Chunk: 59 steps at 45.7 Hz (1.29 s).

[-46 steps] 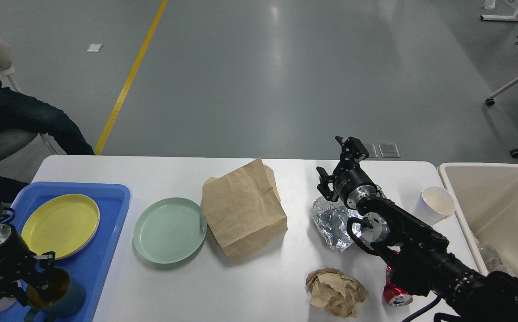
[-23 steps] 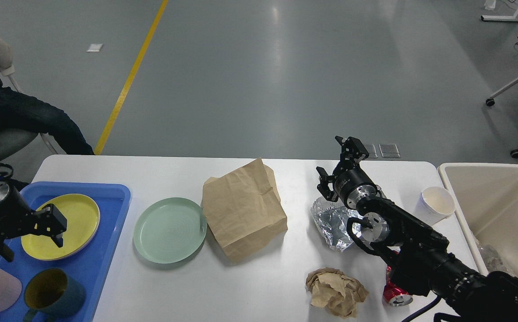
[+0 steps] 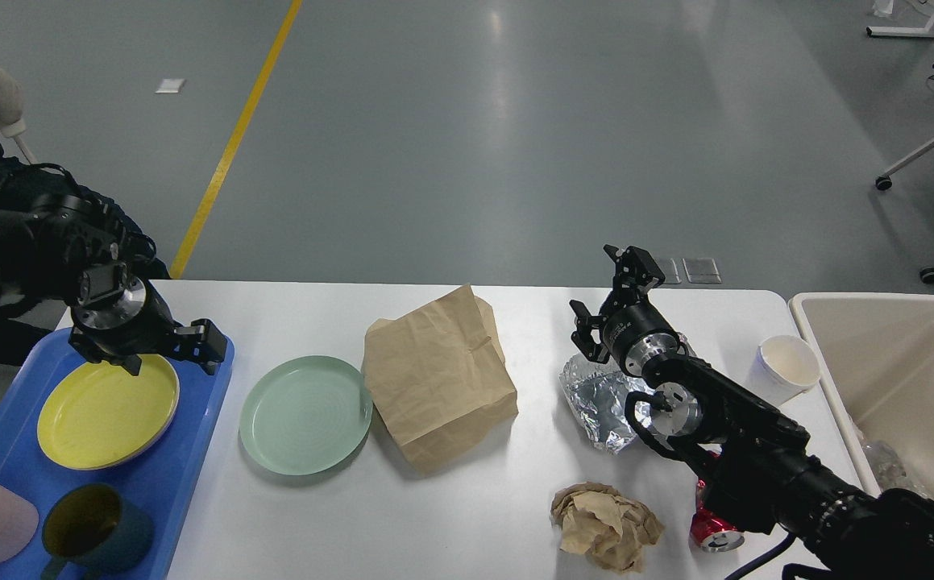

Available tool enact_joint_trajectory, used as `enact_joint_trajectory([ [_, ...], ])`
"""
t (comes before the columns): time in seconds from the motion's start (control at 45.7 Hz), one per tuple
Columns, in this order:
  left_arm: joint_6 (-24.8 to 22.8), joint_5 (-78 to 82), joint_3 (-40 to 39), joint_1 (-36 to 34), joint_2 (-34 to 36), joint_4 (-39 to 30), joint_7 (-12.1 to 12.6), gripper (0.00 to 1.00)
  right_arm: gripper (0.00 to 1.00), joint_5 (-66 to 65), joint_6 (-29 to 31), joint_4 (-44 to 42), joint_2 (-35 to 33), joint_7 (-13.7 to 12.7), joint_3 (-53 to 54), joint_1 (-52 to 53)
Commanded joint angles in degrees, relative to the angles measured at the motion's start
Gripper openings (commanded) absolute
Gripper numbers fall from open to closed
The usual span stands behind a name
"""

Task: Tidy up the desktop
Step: 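Move the left gripper to the rim of the light green plate, then grip the light green plate's rim with the left gripper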

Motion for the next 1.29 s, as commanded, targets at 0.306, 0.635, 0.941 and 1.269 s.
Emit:
enact_joint_trajectory([
  [0.306, 4.2, 0.0, -7.9, 9.8, -3.6, 3.2, 0.4, 0.95, 1.00, 0.0, 0.0, 0.0, 0.0, 0.0, 0.0, 0.0],
  [0.635, 4.4, -0.5, -12.8, 16.4, -3.4, 8.2, 9.5, 0.95, 1.00, 0.0, 0.0, 0.0, 0.0, 0.0, 0.0, 0.0],
  [0.941, 4.5, -0.5, -14.4, 17.1, -3.4, 9.3, 11.2, 0.95, 1.00, 0.0, 0.0, 0.0, 0.0, 0.0, 0.0, 0.0],
  [1.269, 4.0, -0.5, -16.6, 16.9, -3.3, 9.3, 11.1, 0.95, 1.00, 0.0, 0.1, 0.0, 0.0, 0.0, 0.0, 0.0],
])
